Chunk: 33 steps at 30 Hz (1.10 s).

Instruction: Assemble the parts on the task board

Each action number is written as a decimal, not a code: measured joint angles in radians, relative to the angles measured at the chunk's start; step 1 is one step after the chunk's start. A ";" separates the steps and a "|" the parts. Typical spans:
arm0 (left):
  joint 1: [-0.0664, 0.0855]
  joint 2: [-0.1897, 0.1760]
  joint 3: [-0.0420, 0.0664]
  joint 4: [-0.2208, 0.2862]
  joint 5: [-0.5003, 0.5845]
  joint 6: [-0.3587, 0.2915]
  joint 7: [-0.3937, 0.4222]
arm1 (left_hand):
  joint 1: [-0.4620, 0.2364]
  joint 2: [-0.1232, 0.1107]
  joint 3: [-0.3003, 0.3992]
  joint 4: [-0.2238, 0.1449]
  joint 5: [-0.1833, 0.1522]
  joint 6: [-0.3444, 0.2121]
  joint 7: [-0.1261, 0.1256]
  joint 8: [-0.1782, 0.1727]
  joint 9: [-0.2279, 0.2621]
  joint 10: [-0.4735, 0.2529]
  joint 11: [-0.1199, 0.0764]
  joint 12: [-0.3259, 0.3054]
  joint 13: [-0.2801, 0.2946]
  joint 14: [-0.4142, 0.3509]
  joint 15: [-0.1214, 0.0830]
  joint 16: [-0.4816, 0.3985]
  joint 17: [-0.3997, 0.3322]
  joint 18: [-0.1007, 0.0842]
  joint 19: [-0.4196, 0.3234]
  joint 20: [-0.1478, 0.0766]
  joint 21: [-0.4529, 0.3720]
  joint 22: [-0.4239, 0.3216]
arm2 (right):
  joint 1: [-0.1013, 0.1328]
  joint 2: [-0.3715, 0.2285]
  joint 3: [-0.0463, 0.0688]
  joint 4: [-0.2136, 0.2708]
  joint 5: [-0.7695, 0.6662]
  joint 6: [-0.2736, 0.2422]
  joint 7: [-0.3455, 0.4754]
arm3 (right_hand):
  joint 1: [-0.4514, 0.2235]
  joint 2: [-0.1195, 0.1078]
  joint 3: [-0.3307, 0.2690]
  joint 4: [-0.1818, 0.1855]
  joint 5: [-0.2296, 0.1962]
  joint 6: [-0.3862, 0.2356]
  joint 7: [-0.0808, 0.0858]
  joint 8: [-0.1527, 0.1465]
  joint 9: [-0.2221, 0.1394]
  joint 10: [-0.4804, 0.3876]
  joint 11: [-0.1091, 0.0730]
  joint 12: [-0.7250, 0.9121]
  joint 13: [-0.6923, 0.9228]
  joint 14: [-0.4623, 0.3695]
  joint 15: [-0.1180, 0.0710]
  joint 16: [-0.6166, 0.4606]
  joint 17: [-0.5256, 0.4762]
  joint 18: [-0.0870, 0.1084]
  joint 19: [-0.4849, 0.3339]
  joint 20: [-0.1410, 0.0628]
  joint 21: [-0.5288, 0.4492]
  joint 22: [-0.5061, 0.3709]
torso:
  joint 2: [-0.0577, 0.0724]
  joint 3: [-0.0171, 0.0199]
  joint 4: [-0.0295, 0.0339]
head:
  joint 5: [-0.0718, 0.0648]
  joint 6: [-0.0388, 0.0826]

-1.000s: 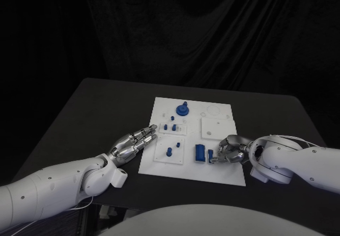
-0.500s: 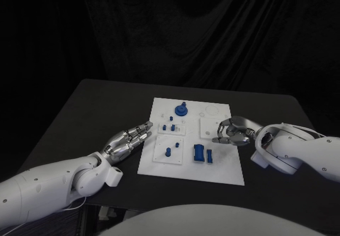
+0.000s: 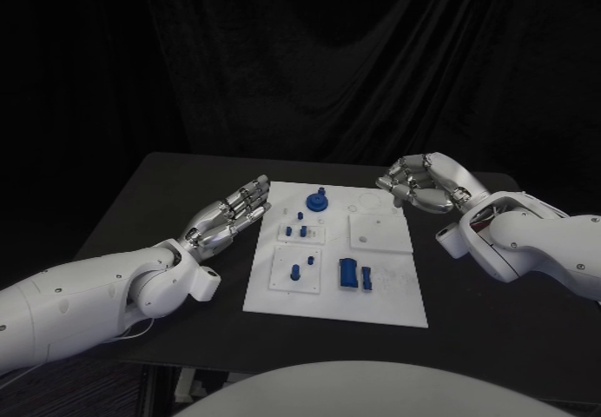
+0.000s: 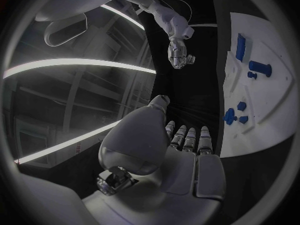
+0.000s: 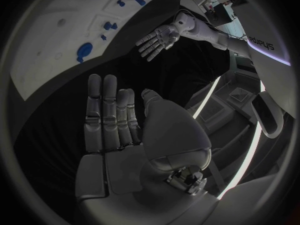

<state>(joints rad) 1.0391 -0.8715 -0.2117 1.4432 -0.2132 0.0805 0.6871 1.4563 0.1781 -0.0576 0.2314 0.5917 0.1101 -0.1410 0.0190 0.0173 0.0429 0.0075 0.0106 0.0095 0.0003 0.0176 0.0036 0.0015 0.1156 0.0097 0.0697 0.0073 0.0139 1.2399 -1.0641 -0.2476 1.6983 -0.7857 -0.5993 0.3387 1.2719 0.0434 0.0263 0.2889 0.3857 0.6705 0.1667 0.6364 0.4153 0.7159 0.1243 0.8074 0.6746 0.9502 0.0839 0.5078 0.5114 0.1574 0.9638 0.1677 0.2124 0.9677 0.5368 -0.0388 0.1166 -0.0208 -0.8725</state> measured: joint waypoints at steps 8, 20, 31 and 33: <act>0.001 0.014 0.000 -0.017 -0.009 -0.026 0.000 | -0.025 0.002 -0.041 0.064 -0.076 -0.062 -0.148 -0.006 -0.008 -0.020 -0.035 0.000 -0.002 0.000 0.000 0.000 0.000 0.000 -0.004 0.004 0.000 -0.007 | -0.031 -0.005 -0.001 -0.022 0.116 0.006 0.147 | -0.021 0.021 -0.116 0.003 -0.062 -0.153 -0.004 -0.182 -0.181 -0.361 0.081 -0.261 -0.278 -0.388 0.112 -0.247 -0.248 -0.057 -0.504 0.115 -0.159 -0.449 | -0.035 0.0089 -0.0102 | 0.007 0.000; 0.000 0.018 0.015 -0.016 -0.008 -0.051 -0.011 | -0.440 -0.038 -0.035 -0.016 -0.236 -0.099 -0.075 -0.011 -0.014 -0.039 -0.021 -0.004 -0.007 -0.002 -0.006 0.000 0.000 -0.010 -0.009 -0.041 0.000 -0.011 | -0.049 0.021 0.025 -0.034 0.160 0.010 0.179 | -0.332 -0.019 -0.125 -0.078 -0.154 -0.298 -0.036 -0.306 -0.274 -0.477 0.022 -0.389 -0.432 -0.574 0.059 -0.308 -0.360 -0.119 -0.695 0.039 -0.198 -0.693 | -0.039 0.0133 -0.0224 | 0.015 0.023; 0.002 0.048 0.096 0.038 0.037 -0.251 -0.049 | -0.819 -0.102 0.045 -0.096 -0.369 -0.108 0.004 -0.015 -0.016 -0.043 -0.018 -0.004 -0.008 0.000 -0.007 0.000 -0.001 -0.087 -0.009 -0.059 -0.004 -0.012 | -0.120 0.159 0.143 -0.081 0.361 -0.032 0.179 | -0.682 -0.040 -0.043 -0.156 -0.240 -0.436 -0.110 -0.430 -0.339 -0.567 -0.047 -0.545 -0.522 -0.714 -0.007 -0.381 -0.418 -0.134 -0.791 -0.043 -0.206 -0.795 | -0.019 0.0243 -0.0638 | 0.018 0.158; 0.002 0.055 0.115 0.052 0.053 -0.314 -0.061 | -0.869 -0.123 0.047 -0.107 -0.386 -0.110 0.014 -0.015 -0.016 -0.043 -0.018 -0.004 -0.008 0.000 -0.007 0.000 -0.001 -0.087 -0.009 -0.059 -0.004 -0.012 | -0.137 0.191 0.171 -0.093 0.423 -0.048 0.179 | -0.729 -0.041 -0.036 -0.165 -0.252 -0.453 -0.127 -0.446 -0.359 -0.579 -0.068 -0.566 -0.534 -0.734 -0.026 -0.392 -0.440 -0.134 -0.805 -0.052 -0.206 -0.809 | -0.013 0.0277 -0.0745 | 0.019 0.188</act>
<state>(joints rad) 1.0415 -0.8165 -0.0966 1.4948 -0.1602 -0.2332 0.6263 0.5869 0.0555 -0.0102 0.1245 0.2055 0.0005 -0.1272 0.0038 0.0011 0.0001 -0.0104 0.0066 0.0011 0.0003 0.0104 0.0036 0.0009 0.0290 0.0006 0.0108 0.0034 0.0015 1.1026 -0.8734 -0.0769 1.6058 -0.3632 -0.6473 0.5181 0.5433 0.0029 -0.0099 0.1242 0.1339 0.2176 0.0394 0.1907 0.0564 0.1372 0.0563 0.2416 0.1406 0.2166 0.0578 0.1155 0.0717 0.0230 0.1587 0.1153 0.0063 0.1591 0.5237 -0.0111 0.0421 -0.0020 -0.6849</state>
